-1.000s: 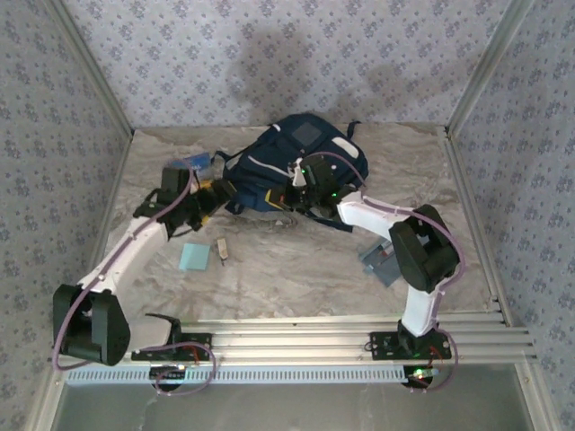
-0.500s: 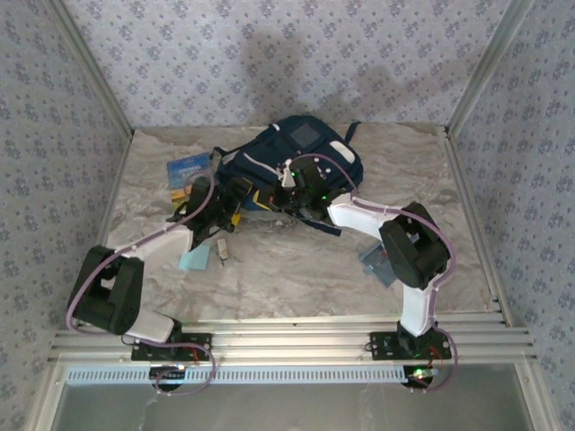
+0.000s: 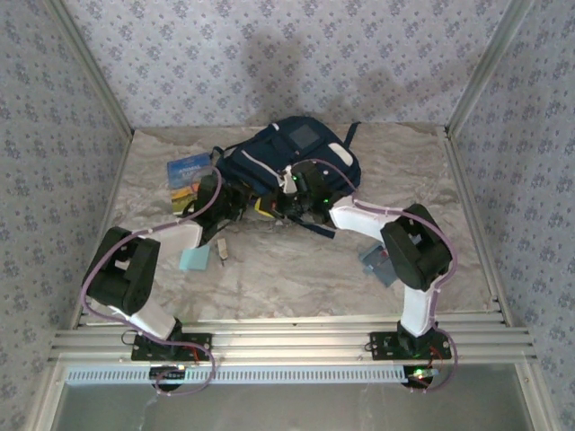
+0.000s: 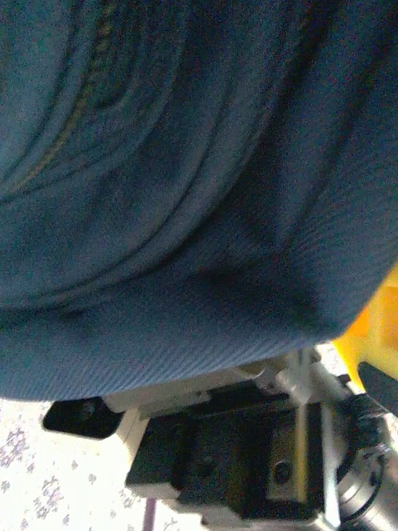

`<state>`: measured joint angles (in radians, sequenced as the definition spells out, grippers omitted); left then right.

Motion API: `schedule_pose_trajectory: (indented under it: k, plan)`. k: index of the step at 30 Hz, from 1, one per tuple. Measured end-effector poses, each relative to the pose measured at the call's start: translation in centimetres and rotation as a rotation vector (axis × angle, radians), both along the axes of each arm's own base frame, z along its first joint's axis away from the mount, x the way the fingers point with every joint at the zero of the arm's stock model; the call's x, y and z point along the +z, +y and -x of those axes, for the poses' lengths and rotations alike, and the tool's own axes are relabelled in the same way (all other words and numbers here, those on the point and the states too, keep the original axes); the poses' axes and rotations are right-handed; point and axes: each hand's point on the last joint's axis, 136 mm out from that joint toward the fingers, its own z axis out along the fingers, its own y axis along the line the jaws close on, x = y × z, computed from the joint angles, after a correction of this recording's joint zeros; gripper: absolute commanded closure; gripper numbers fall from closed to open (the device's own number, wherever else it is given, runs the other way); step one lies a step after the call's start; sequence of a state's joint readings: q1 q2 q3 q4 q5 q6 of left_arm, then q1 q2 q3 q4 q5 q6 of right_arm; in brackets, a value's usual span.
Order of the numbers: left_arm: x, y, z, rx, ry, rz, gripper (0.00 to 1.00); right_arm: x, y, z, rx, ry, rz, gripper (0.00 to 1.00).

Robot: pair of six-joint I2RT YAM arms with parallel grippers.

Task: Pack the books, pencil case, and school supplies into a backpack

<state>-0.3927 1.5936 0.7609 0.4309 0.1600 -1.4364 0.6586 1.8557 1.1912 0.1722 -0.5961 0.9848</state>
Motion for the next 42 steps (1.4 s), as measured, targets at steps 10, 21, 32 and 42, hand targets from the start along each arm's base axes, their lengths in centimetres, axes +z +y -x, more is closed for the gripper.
schedule_pose_trajectory:
  k: [10, 21, 32, 42]
  plan:
    - [-0.5, 0.8, 0.8, -0.038, 0.033, -0.043, 1.00, -5.5, -11.7, -1.3, -0.014, 0.045, 0.266, 1.00]
    - [0.3, -0.7, 1.9, -0.098, 0.033, -0.056, 1.00, -4.4, -17.7, -3.0, -0.083, -0.036, 0.409, 0.66]
    - [0.3, -1.5, 1.3, -0.085, 0.023, -0.113, 1.00, 2.6, -20.2, 0.1, -0.190, -0.166, 0.366, 0.19]
    - [-2.3, -4.9, 3.6, -0.188, 0.089, -0.148, 0.23, -3.0, -25.0, 1.3, -0.420, -0.007, 0.473, 0.18]
